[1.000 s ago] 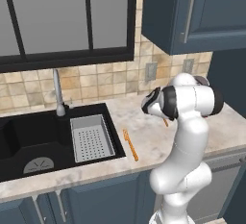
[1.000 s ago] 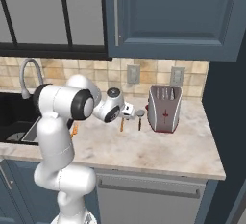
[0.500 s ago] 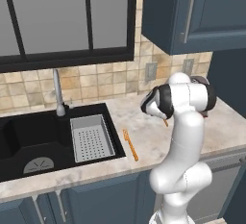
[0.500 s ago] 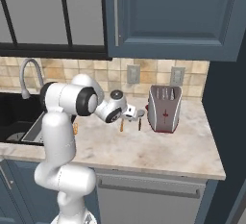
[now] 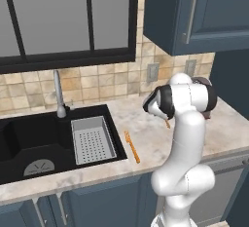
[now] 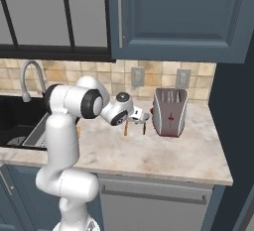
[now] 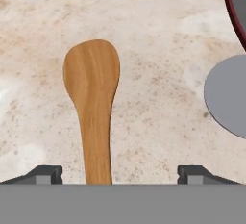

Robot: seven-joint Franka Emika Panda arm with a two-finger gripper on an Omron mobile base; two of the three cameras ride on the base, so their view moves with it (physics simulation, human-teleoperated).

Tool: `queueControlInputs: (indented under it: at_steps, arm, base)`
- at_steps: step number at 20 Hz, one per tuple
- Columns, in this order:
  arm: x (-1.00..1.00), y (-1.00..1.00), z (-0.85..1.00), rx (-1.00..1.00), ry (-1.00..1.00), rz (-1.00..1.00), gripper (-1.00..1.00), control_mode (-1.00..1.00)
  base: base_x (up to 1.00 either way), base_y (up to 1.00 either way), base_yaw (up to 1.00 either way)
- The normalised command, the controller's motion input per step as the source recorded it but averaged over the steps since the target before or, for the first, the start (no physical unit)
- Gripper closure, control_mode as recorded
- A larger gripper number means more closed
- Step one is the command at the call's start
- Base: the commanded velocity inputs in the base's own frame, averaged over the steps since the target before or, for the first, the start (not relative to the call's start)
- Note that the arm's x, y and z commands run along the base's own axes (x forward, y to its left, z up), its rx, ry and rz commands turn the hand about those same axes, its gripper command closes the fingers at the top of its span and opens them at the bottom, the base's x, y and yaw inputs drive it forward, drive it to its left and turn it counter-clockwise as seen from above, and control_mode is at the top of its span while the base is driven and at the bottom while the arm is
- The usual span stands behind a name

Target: Organize the utensils by type. Pick up the wooden spoons from the counter and place them in the open cabinet. Then pick up the metallic utensils from the counter and place them in the open drawer.

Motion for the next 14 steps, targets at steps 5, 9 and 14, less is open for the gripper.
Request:
queueControlInputs:
  at_steps: [5,9,14]
  arm:
    - [0.08,-0.01,-0.28,0.00,0.00,0.00,-1.00,-1.00]
    - [0.00,0.01,-0.38,0.00,0.00,0.00,1.00,-1.00]
    - [-0.05,0.03,-0.44,0.00,0.00,0.00,1.00,-1.00]
  base:
    - [0.00,0.00,0.00]
    - [0.00,0.00,0.00]
    - [0.00,0.00,0.00]
